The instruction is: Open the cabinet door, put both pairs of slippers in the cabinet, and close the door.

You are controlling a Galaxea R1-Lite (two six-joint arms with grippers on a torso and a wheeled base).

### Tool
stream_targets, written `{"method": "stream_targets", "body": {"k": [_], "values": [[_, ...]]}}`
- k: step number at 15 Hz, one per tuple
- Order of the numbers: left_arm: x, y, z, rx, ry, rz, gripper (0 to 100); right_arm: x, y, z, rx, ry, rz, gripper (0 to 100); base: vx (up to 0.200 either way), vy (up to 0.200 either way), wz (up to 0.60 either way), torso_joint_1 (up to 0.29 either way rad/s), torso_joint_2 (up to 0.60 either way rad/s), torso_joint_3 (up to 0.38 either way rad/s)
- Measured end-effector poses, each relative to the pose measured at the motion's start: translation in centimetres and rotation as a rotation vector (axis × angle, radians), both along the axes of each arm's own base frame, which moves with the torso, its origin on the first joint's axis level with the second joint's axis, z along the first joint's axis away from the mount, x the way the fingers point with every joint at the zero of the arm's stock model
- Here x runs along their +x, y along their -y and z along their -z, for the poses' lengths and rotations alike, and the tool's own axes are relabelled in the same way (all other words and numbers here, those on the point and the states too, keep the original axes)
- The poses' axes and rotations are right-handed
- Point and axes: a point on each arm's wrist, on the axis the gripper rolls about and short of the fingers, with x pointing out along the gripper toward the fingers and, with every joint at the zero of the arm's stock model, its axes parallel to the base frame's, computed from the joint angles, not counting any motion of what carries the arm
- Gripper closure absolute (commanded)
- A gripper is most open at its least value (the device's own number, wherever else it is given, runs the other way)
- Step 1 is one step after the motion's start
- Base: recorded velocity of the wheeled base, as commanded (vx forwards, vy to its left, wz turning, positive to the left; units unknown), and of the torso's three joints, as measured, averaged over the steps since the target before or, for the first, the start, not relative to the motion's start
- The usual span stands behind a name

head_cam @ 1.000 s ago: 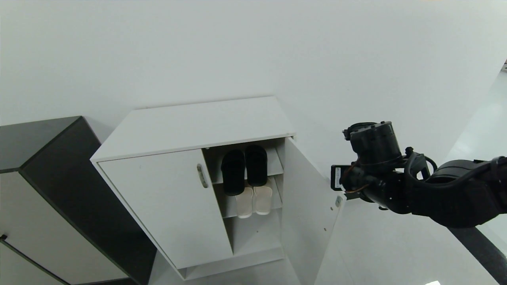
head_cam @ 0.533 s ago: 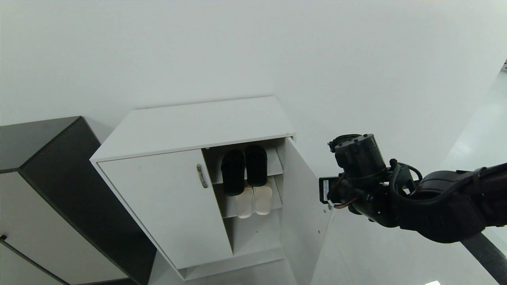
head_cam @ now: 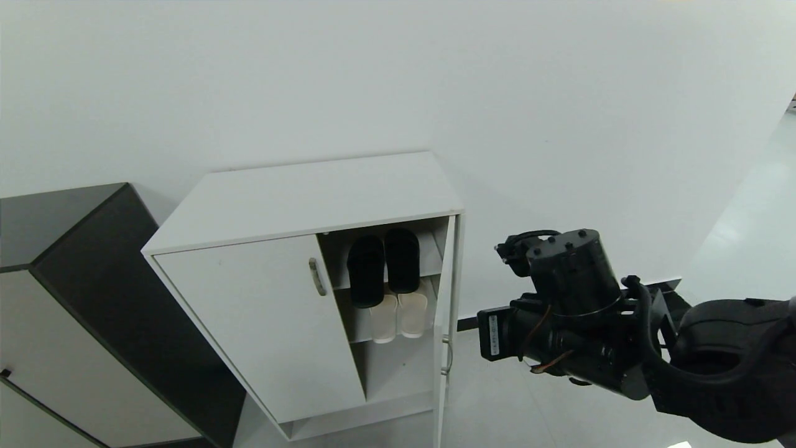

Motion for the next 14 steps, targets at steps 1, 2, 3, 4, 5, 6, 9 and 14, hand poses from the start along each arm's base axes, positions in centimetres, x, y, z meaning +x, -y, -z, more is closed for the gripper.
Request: {"method": "stream_targets", "body": {"k": [1, 2, 3, 4, 5, 6, 9, 14], "values": [[0.0, 0.0, 0.0, 0.0, 0.0, 0.0, 100, -0.2, 0.1, 0.1, 0.0, 0.03, -0.024, 100, 0.0, 0.0, 0.0, 0.0, 0.0, 0.0], [0.0, 0.0, 0.0, 0.0, 0.0, 0.0, 100, -0.3, 0.3, 0.3, -0.004, 0.061, -0.043, 100, 0.0, 0.0, 0.0, 0.0, 0.0, 0.0], [0.0, 0.0, 0.0, 0.0, 0.0, 0.0, 100, -0.5, 0.4, 0.6, -0.003, 0.076, -0.051, 100, 0.0, 0.0, 0.0, 0.0, 0.0, 0.0], [0.0, 0.0, 0.0, 0.0, 0.0, 0.0, 100, -0.6, 0.6, 0.8, -0.005, 0.077, -0.051, 100, 0.0, 0.0, 0.0, 0.0, 0.0, 0.0], [0.0, 0.0, 0.0, 0.0, 0.0, 0.0, 100, -0.6, 0.6, 0.9, -0.009, 0.075, -0.053, 100, 0.0, 0.0, 0.0, 0.0, 0.0, 0.0], [0.0, 0.0, 0.0, 0.0, 0.0, 0.0, 100, -0.7, 0.6, 0.9, -0.01, 0.074, -0.054, 100, 0.0, 0.0, 0.0, 0.0, 0.0, 0.0], [0.0, 0.0, 0.0, 0.0, 0.0, 0.0, 100, -0.9, 0.6, 1.2, -0.02, 0.073, -0.077, 100, 0.0, 0.0, 0.0, 0.0, 0.0, 0.0], [0.0, 0.0, 0.0, 0.0, 0.0, 0.0, 100, -1.1, 0.7, 1.5, -0.033, 0.089, -0.099, 100, 0.0, 0.0, 0.48, 0.001, 0.0, 0.003]]}}
